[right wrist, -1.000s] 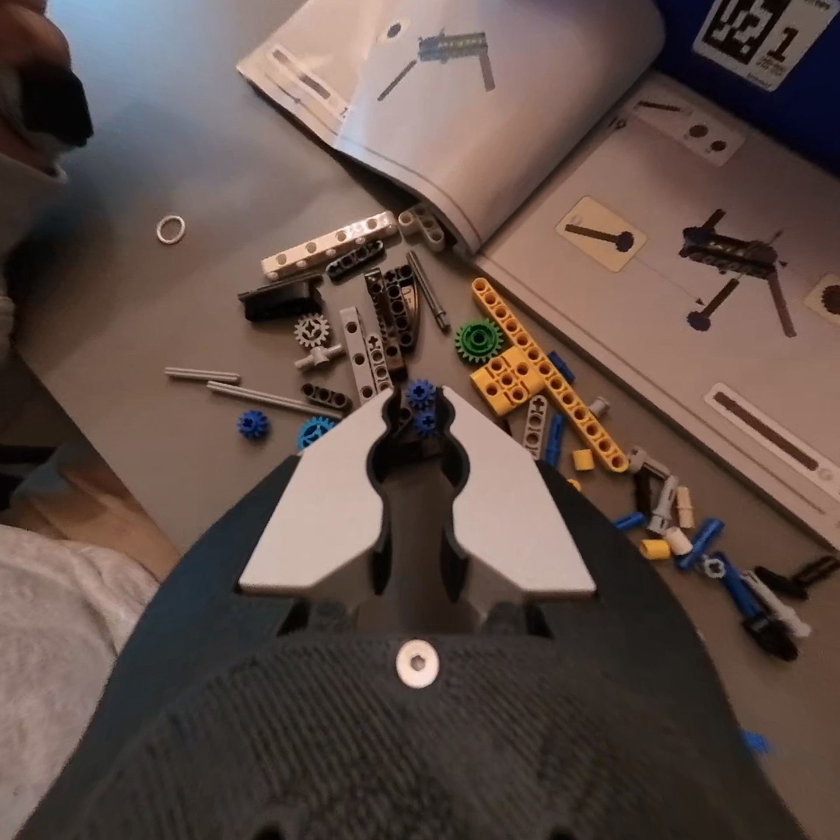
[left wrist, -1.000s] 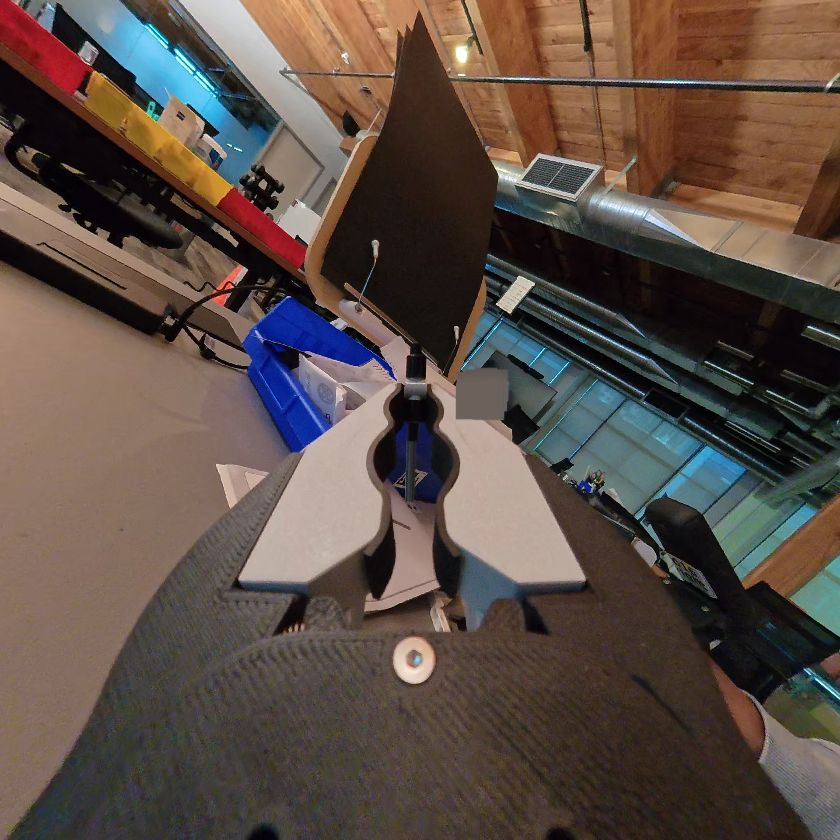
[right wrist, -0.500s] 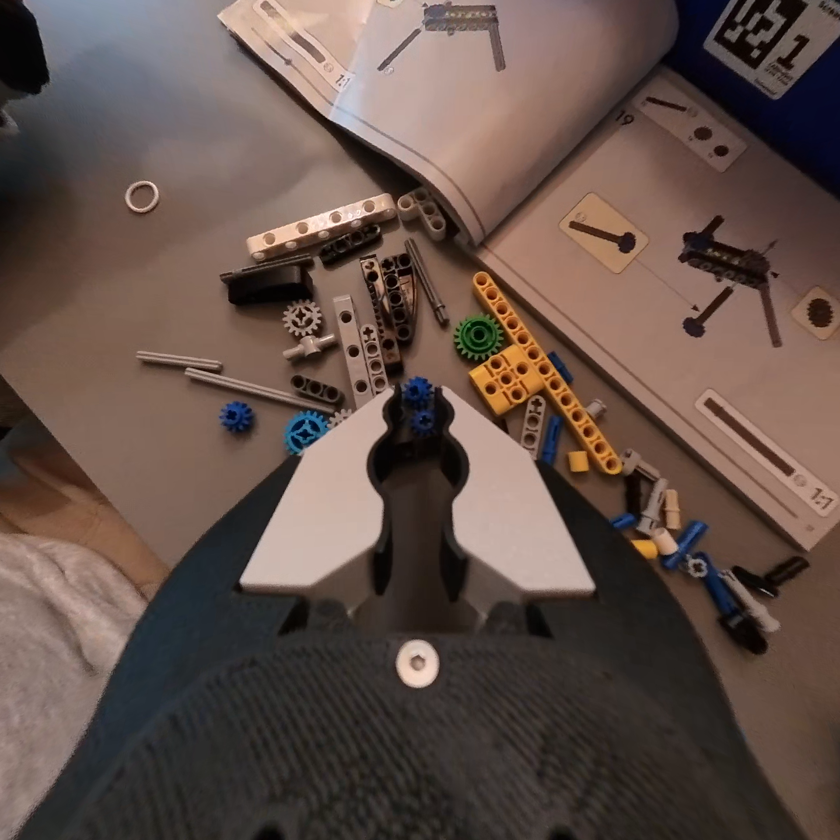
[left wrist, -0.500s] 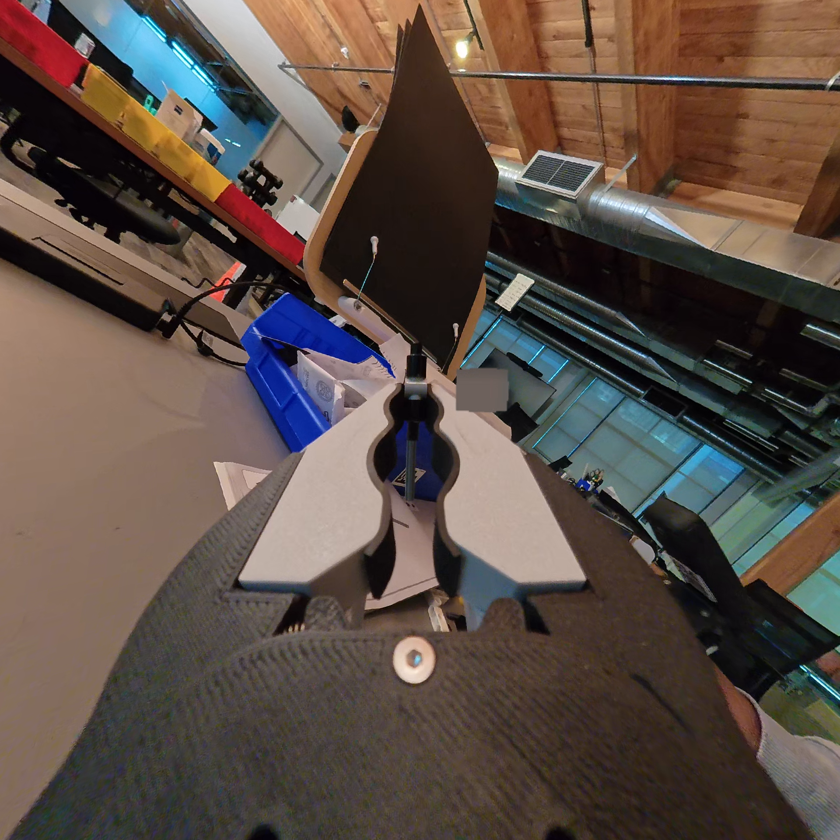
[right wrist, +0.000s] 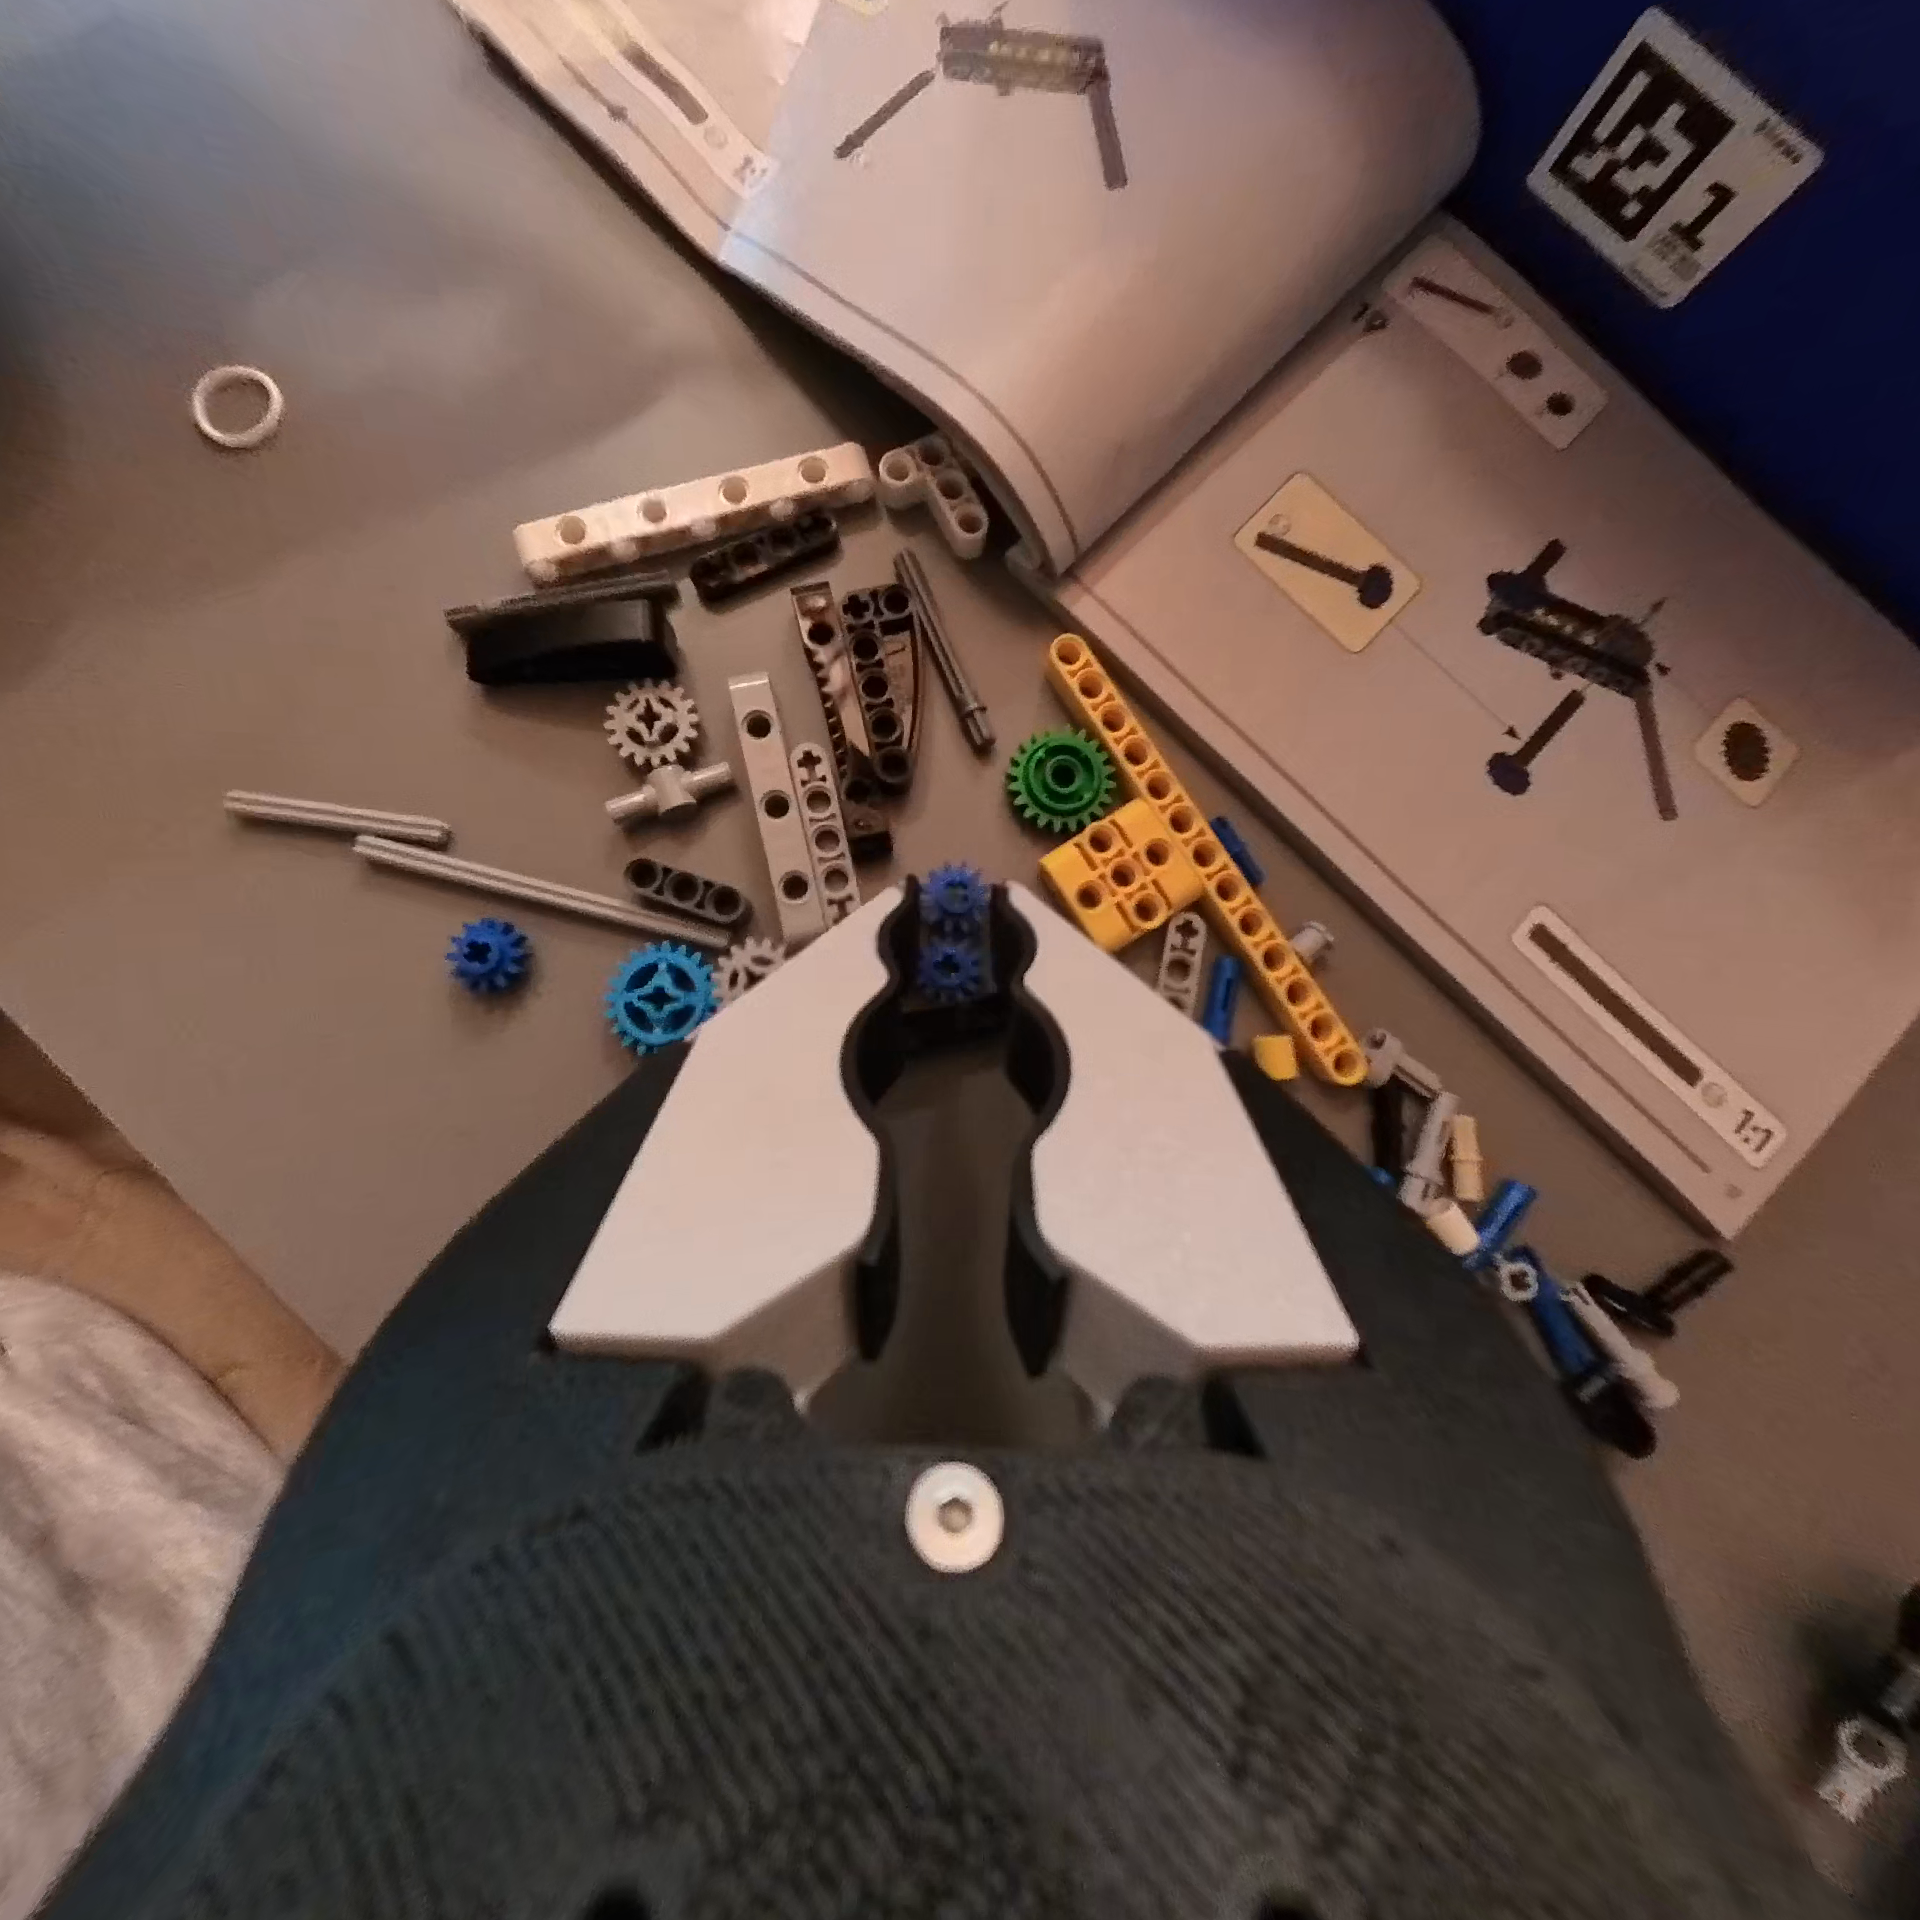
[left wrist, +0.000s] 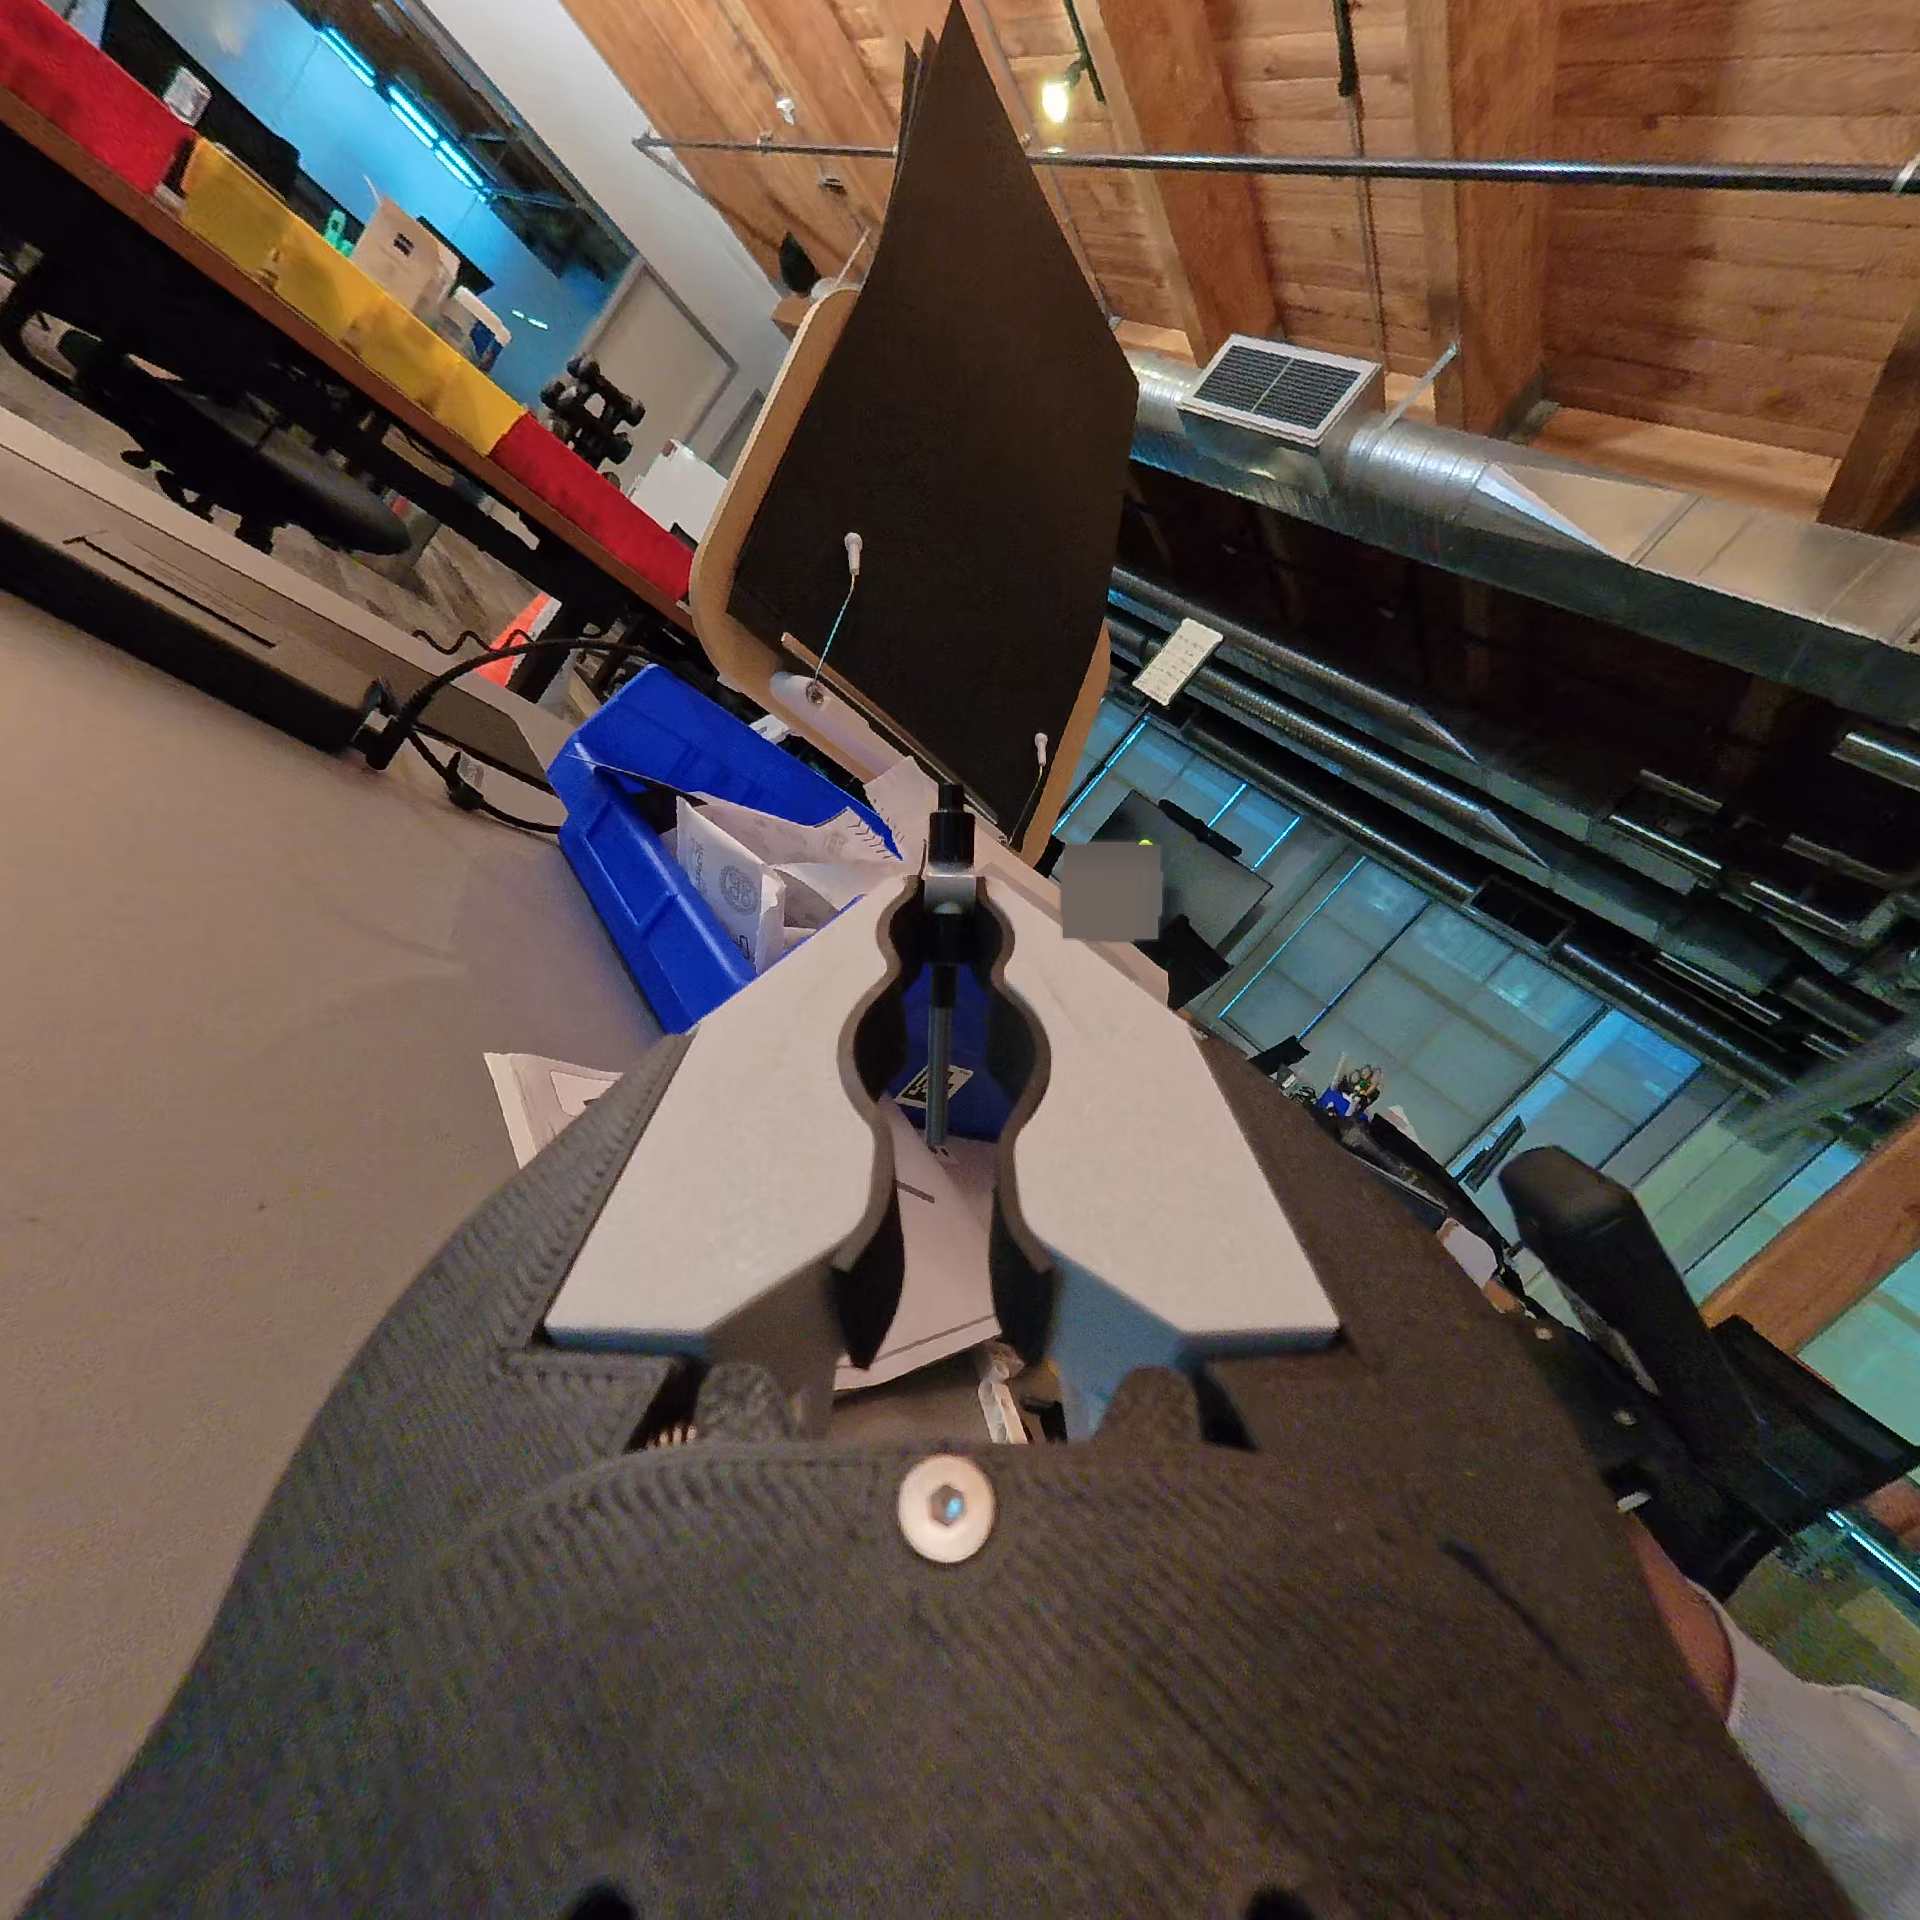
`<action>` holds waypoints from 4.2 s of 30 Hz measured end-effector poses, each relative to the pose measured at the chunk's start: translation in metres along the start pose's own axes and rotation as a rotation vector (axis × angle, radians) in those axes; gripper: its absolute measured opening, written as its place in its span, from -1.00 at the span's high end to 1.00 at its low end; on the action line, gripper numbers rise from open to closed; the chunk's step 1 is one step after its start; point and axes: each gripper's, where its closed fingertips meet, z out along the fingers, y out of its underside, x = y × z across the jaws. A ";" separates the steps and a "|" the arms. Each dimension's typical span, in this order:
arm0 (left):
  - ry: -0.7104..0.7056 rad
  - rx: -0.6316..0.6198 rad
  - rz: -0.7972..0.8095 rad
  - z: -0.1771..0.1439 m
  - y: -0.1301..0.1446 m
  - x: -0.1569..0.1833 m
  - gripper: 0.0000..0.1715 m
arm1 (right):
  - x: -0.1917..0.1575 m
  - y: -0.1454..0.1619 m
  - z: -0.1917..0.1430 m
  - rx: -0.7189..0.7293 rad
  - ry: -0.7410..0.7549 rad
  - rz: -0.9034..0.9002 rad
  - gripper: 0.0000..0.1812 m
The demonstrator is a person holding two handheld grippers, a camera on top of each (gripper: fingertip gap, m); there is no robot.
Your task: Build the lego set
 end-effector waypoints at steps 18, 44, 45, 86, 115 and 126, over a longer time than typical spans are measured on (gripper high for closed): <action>0.170 -0.182 0.059 0.024 0.050 0.056 0.93 | -0.013 -0.107 -0.135 0.933 -1.062 0.838 0.89; 0.407 -1.104 -0.069 0.000 0.242 0.143 0.87 | -0.005 -0.039 -0.074 0.577 -0.314 0.363 0.88; 0.401 -1.108 -0.058 0.000 0.245 0.142 0.87 | 0.000 -0.032 -0.069 0.544 -0.270 0.362 0.88; 0.122 -0.401 -0.152 -0.027 0.074 0.047 1.00 | 0.006 0.043 -0.051 -0.092 -0.125 0.158 0.87; 0.091 -0.451 -0.223 -0.025 0.091 0.040 0.94 | -0.016 0.069 -0.071 -0.183 -0.040 0.139 0.88; 0.091 -0.453 -0.220 -0.025 0.092 0.040 0.94 | 0.015 0.100 -0.079 -0.186 0.076 0.254 0.87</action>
